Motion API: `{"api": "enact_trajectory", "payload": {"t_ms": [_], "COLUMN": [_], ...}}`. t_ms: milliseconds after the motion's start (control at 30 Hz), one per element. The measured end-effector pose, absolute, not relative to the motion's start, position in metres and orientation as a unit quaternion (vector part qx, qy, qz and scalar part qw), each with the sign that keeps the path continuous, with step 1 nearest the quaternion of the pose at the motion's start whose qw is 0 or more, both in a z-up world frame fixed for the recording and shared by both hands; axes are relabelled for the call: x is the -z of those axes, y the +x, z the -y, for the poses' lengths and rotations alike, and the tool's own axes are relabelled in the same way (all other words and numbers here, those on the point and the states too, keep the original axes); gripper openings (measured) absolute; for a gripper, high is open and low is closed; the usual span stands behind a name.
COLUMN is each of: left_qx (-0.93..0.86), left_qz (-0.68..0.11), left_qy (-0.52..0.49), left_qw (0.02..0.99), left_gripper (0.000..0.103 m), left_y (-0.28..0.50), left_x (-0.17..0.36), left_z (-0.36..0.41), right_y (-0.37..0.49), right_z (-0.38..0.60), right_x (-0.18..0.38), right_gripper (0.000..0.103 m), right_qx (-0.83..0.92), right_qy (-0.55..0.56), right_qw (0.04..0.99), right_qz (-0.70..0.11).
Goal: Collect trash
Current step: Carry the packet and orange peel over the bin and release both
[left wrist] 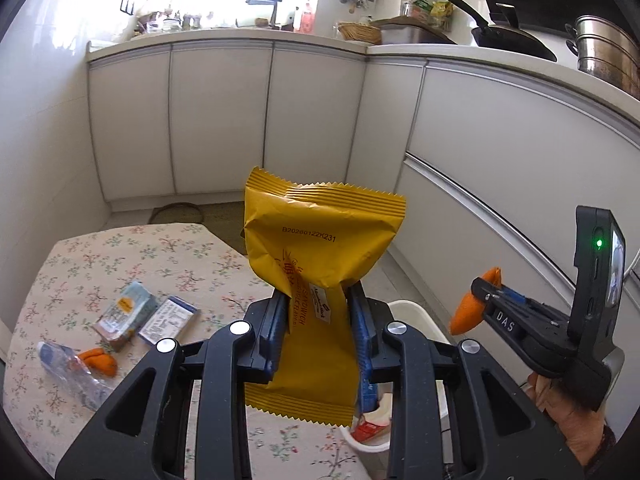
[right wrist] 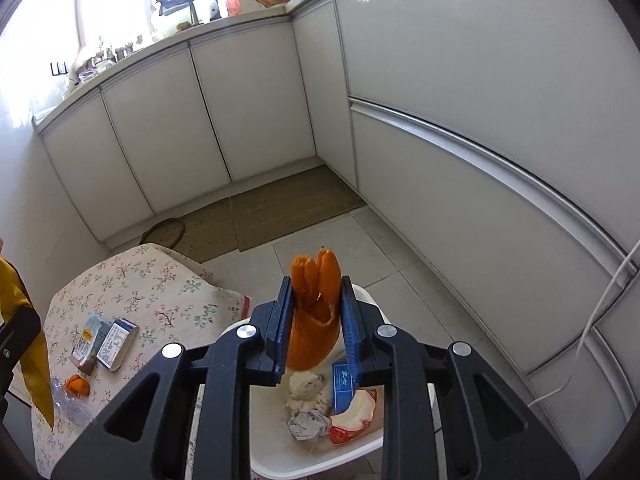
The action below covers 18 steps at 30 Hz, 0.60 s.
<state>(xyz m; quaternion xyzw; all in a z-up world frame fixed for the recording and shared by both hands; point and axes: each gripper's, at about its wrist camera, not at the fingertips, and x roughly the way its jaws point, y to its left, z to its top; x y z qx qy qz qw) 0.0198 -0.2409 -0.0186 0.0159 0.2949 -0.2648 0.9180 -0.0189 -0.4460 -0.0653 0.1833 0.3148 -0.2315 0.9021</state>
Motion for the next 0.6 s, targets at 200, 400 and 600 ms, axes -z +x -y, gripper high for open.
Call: {"api": "enact_trajectory", "payload": {"t_ms": [200, 400, 600], "left_qx": [0.297, 0.322, 0.340], "left_qz": [-0.317, -0.334, -0.366], "left_qy": [0.017, 0.024, 0.019], "left_qw": [0.901, 0.885, 0.866], "left_gripper": [0.028, 0.029, 0.040], "left_y": [0.024, 0.027, 0.034], "left_x": [0.037, 0.050, 0.064], "left_z": [0.282, 0.313, 0.333], "right_y": [-0.037, -0.052, -0.068], "right_z": [0.473, 0.496, 0.513], "right_x": [0.073, 0.077, 0.075], "right_gripper": [0.048, 0.061, 0.072], "right_qx": [0.260, 0.283, 0.320], "right_qy": [0.200, 0.226, 0.242], "right_qw": [0.893, 0.884, 0.873], "right_qz": [-0.308, -0.296, -0.277]}}
